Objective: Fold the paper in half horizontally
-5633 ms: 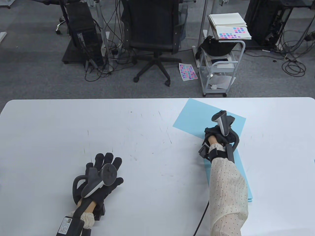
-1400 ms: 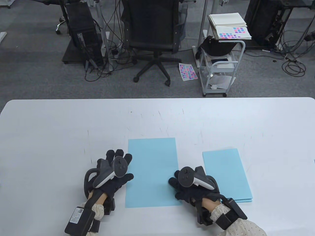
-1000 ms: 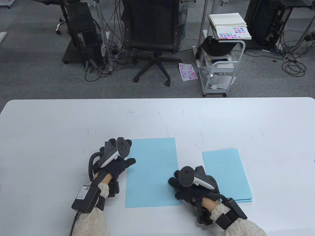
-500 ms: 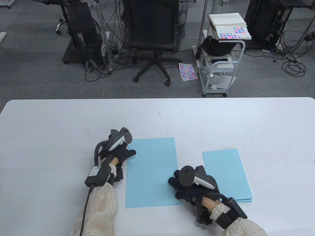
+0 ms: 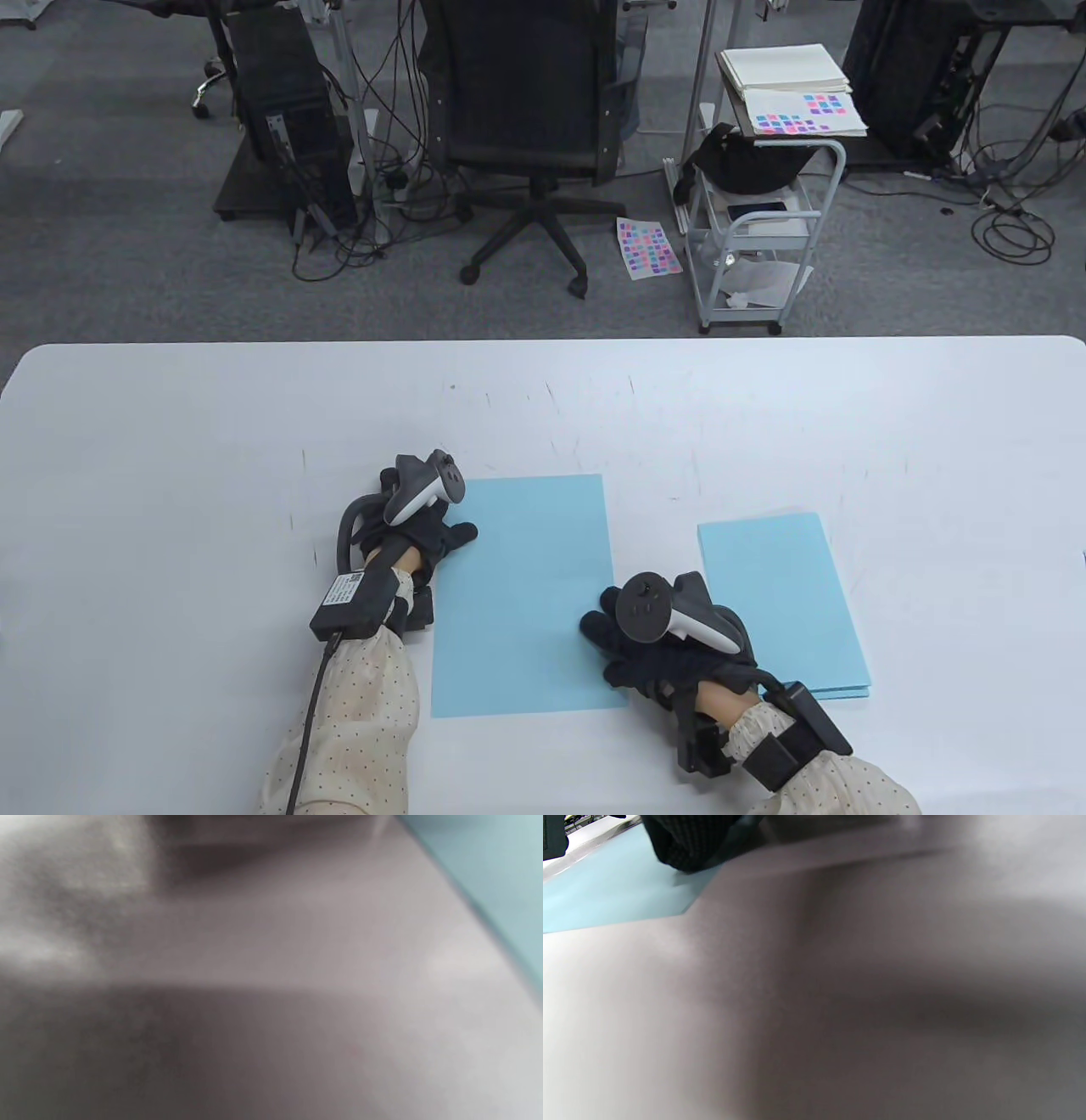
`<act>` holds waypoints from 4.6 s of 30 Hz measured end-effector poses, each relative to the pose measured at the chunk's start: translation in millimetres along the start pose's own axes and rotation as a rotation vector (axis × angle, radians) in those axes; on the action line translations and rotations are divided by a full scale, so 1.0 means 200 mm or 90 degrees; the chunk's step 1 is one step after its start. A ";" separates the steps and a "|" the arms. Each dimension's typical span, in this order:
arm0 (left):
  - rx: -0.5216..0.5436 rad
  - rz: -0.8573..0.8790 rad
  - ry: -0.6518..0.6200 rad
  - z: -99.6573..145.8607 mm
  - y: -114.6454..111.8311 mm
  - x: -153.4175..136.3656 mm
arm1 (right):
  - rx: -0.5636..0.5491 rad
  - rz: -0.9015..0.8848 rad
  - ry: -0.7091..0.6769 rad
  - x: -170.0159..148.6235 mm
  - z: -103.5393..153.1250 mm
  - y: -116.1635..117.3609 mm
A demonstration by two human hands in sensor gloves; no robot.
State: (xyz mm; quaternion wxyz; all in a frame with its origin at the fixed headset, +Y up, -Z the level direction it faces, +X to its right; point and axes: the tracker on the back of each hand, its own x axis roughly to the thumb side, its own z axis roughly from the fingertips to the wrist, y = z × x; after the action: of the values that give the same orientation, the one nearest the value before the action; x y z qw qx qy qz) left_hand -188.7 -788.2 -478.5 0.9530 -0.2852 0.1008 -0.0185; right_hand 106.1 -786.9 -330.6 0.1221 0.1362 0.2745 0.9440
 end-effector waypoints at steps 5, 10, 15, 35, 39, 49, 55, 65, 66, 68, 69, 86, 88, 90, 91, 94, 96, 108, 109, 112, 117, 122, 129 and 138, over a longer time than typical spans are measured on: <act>0.022 -0.013 -0.011 0.03 0.00 0.01 | 0.001 -0.001 0.000 0.00 0.00 0.00; 0.025 0.011 -0.033 0.06 0.02 0.00 | 0.001 -0.003 0.000 0.00 0.00 0.00; 0.013 0.066 -0.063 0.11 0.05 -0.02 | 0.001 -0.003 0.000 0.00 0.00 0.00; 0.106 0.248 -0.163 0.29 0.14 -0.07 | -0.004 -0.001 0.004 0.00 0.00 0.00; 0.136 0.211 -0.170 0.34 0.13 -0.07 | -0.004 -0.002 0.004 0.00 0.00 0.00; 0.179 0.161 -0.184 0.48 0.04 -0.15 | -0.005 -0.007 0.005 -0.01 0.00 0.01; 0.183 0.166 -0.202 0.53 -0.04 -0.18 | -0.001 -0.009 0.005 -0.01 0.00 0.01; 0.195 0.112 -0.227 0.60 -0.17 -0.18 | 0.002 -0.019 0.003 -0.02 0.00 0.01; 0.196 0.108 -0.228 0.61 -0.18 -0.18 | 0.002 -0.019 0.003 -0.02 0.00 0.01; 0.187 0.104 -0.237 0.62 -0.20 -0.19 | 0.003 -0.020 0.003 -0.02 0.00 0.01; 0.178 0.104 -0.243 0.62 -0.21 -0.20 | 0.003 -0.019 0.003 -0.02 0.00 0.01; 0.174 -0.044 -0.262 0.65 -0.31 -0.17 | 0.004 -0.019 0.003 -0.03 0.00 0.01; 0.178 -0.059 -0.259 0.66 -0.31 -0.16 | 0.004 -0.019 0.003 -0.03 0.00 0.01; 0.172 -0.066 -0.256 0.66 -0.31 -0.16 | 0.004 -0.019 0.003 -0.03 0.00 0.01; 0.167 -0.065 -0.255 0.65 -0.31 -0.16 | 0.004 -0.019 0.003 -0.03 0.00 0.01; 0.155 -0.057 -0.252 0.66 -0.31 -0.16 | 0.004 -0.019 0.003 -0.03 0.00 0.01; 0.149 -0.057 -0.249 0.66 -0.32 -0.15 | 0.004 -0.019 0.003 -0.03 0.00 0.01; 0.101 -0.132 -0.241 0.66 -0.38 -0.15 | 0.006 -0.019 0.003 -0.03 0.00 0.01; 0.092 -0.127 -0.244 0.65 -0.38 -0.16 | 0.007 -0.019 0.003 -0.03 0.00 0.01; 0.080 -0.110 -0.248 0.64 -0.39 -0.17 | 0.007 -0.019 0.001 -0.03 0.00 0.02; 0.083 -0.110 -0.249 0.64 -0.39 -0.17 | 0.011 -0.074 0.016 -0.07 0.02 -0.05; 0.083 -0.101 -0.250 0.64 -0.39 -0.17 | -0.070 -0.083 0.081 -0.15 0.07 -0.19; 0.089 -0.108 -0.243 0.65 -0.40 -0.16 | -0.146 -0.090 0.079 -0.09 0.09 -0.28; 0.085 -0.105 -0.249 0.64 -0.41 -0.16 | -0.126 -0.036 -0.031 0.27 -0.02 -0.26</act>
State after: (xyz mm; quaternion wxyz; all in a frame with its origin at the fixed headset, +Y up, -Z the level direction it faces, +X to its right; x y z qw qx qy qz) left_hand -192.6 -783.6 -323.1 0.9664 -0.2268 -0.1115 -0.0476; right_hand 62.3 -729.8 -353.2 0.1680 0.1385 0.1803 0.9592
